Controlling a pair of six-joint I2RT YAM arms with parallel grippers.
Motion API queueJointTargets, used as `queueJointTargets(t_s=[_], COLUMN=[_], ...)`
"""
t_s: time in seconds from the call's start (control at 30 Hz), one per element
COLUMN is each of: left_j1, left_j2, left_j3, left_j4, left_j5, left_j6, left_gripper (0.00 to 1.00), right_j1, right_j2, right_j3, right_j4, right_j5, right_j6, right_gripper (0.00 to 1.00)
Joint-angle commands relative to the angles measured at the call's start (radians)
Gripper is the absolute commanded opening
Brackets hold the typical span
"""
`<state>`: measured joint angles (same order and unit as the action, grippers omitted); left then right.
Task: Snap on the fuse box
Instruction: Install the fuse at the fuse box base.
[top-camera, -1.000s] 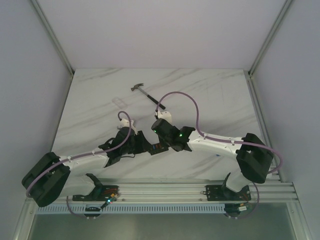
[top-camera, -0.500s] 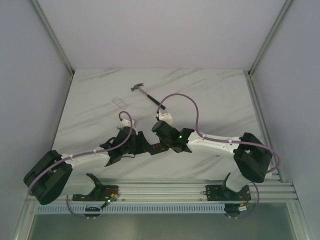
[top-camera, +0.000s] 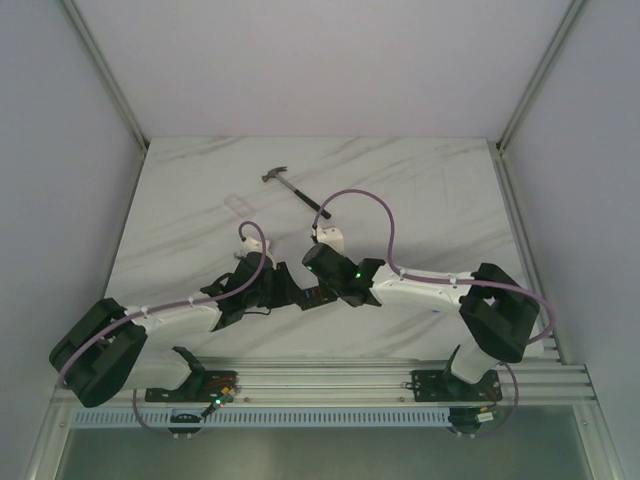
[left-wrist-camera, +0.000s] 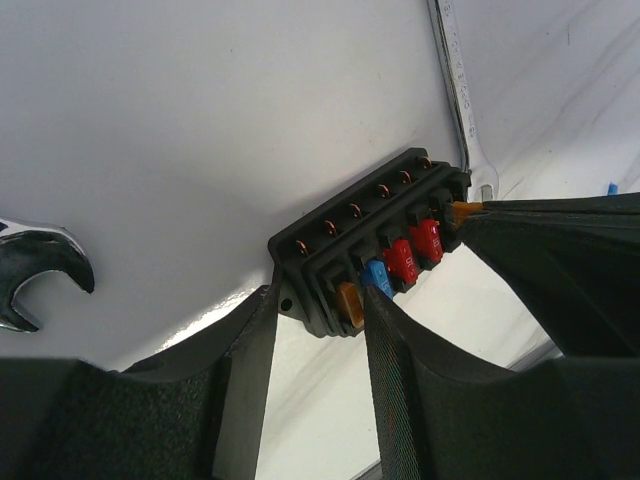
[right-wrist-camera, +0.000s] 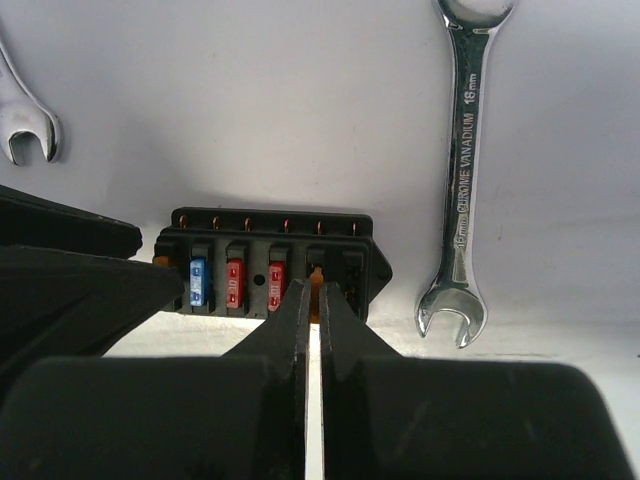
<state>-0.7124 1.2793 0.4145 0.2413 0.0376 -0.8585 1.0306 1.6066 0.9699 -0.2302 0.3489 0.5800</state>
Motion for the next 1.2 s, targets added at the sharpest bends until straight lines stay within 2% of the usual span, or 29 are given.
queueJointTargets(t_s=[0.0,1.17], left_j1=[0.009,0.010], left_j2=[0.013,0.017], left_j3=[0.022,0.020], left_j4=[-0.019,-0.020], left_j5=[0.008,0.007], left_j6=[0.013,0.011], left_gripper=[0.49,0.48], right_j1=[0.008,0.010], right_j2=[0.015,-0.025], right_j3=[-0.019,-0.034], right_j4=[0.027,0.045], right_j5=[0.038,0.035], right_j6=[0.011,0.035], right_gripper=[0.00,0.00])
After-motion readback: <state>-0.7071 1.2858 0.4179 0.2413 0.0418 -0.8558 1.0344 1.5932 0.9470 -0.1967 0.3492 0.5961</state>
